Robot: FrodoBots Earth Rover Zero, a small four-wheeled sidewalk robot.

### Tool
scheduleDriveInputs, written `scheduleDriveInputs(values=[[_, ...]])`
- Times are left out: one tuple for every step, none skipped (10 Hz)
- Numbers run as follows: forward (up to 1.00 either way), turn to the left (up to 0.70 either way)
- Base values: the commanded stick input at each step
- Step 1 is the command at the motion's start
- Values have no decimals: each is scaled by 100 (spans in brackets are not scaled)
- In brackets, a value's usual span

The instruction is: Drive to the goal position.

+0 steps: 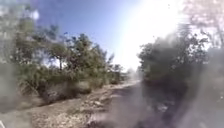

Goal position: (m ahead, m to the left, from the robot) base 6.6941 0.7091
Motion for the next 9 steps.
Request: scheduleDriveInputs(values=[[70, -5], [70, 0], [70, 0], [70, 0], [70, 0], [70, 0], [70, 0], [70, 0], [70, 0]])
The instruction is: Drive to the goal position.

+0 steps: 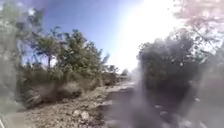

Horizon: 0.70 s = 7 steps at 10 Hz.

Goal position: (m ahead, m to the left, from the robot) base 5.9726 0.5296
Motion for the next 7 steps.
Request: scheduleDriveInputs(values=[[70, 0], [70, -14], [70, -14], [70, -10], [70, -3], [70, 0], [70, 0]])
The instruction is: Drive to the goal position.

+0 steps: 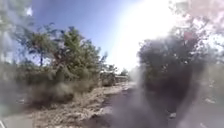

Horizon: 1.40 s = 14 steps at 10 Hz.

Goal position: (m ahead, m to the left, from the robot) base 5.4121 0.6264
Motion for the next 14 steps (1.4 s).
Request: scheduleDriveInputs(values=[[70, 0], [70, 0], [70, 0], [70, 0], [70, 0], [70, 0], [70, 0], [70, 0], [70, 0], [70, 0], [70, -8], [70, -13], [70, 0], [70, 0]])
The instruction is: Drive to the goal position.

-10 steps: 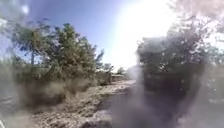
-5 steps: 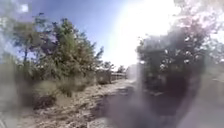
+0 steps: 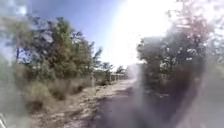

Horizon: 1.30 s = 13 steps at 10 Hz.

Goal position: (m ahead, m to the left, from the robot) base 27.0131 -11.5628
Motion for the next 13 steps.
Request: scheduleDriveInputs(values=[[70, 0], [70, 0], [70, 0], [70, 0], [70, 0], [70, 0], [70, 0], [70, 0], [70, 0], [70, 0], [70, 0], [70, 0], [70, 0]])
